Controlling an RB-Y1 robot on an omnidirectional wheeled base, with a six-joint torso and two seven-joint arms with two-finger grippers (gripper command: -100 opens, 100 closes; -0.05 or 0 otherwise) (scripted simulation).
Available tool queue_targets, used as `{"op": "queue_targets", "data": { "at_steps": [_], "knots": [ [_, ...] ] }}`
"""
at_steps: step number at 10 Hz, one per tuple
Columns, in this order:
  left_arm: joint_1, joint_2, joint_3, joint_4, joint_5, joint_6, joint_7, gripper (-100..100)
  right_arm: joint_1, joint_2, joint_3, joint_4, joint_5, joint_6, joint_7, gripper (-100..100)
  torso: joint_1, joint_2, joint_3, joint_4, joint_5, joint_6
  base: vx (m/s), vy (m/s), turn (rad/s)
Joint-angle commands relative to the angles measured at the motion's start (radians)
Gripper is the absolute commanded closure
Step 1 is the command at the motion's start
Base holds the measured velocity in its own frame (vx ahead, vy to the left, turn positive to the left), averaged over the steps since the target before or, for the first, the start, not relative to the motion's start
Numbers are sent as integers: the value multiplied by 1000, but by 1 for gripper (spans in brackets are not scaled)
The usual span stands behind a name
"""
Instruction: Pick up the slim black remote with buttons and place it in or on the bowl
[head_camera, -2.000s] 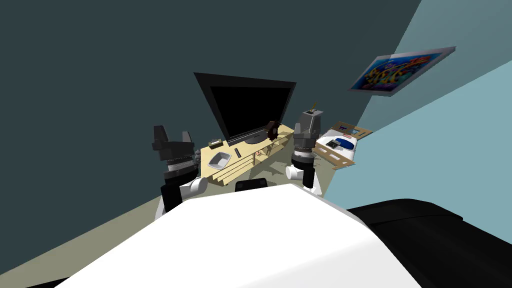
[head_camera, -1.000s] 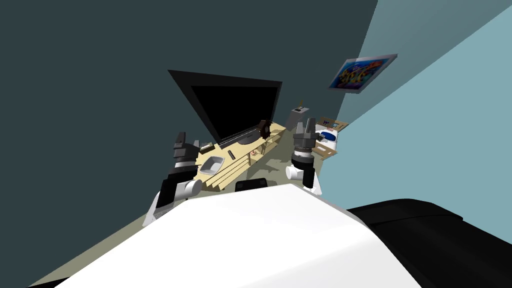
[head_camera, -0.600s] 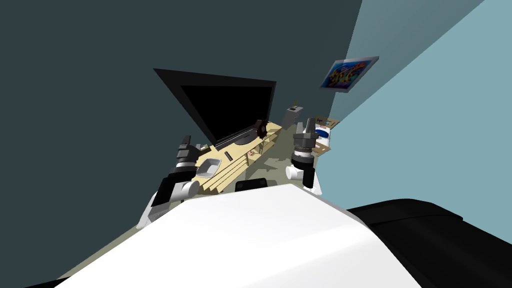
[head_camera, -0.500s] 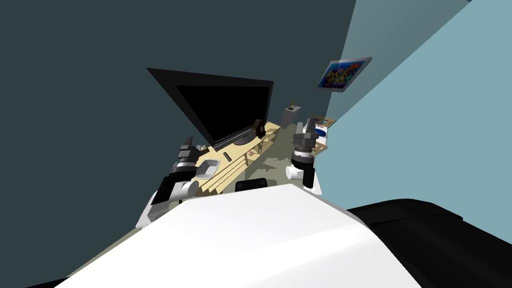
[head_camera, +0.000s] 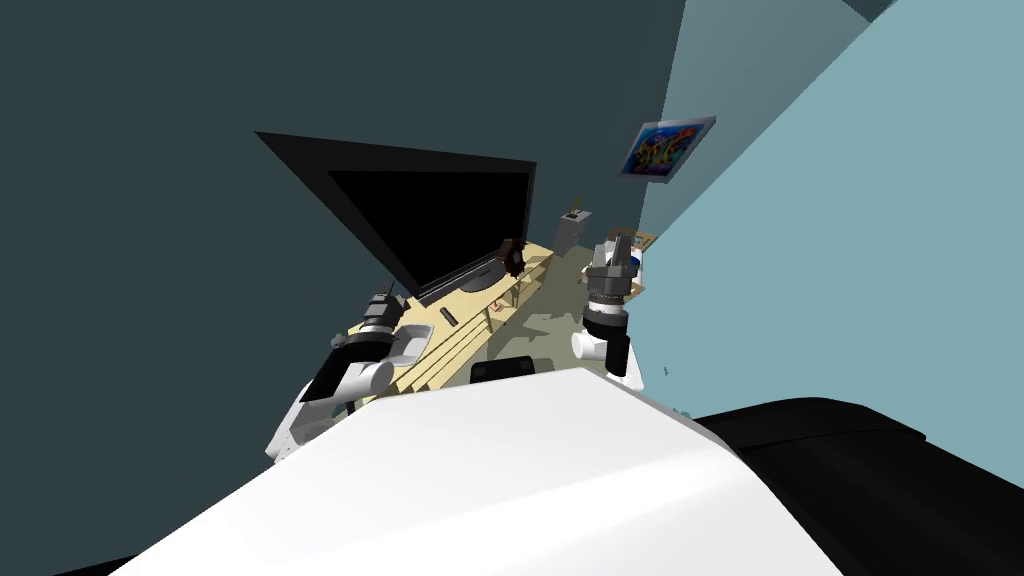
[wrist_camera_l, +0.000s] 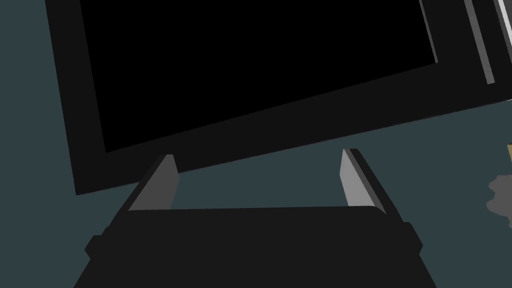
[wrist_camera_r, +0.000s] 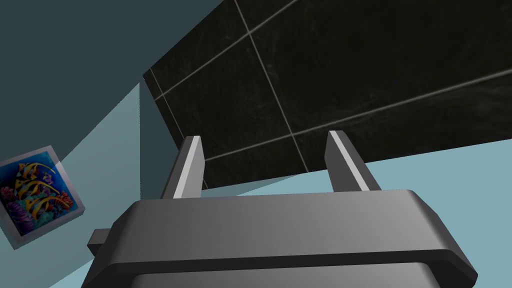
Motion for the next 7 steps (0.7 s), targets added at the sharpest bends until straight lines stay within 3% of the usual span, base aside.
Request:
{"op": "queue_targets", "data": {
  "at_steps": [1,7],
  "knots": [
    [7,24,8,13,25,50,-26,-100,0,0,0,0,0,0,0,0,0,0,0,0,0,0,11,-9,-203],
    [14,75,26,69,83,193,-97,-100,0,0,0,0,0,0,0,0,0,0,0,0,0,0,14,-5,-128]
  ]
}}
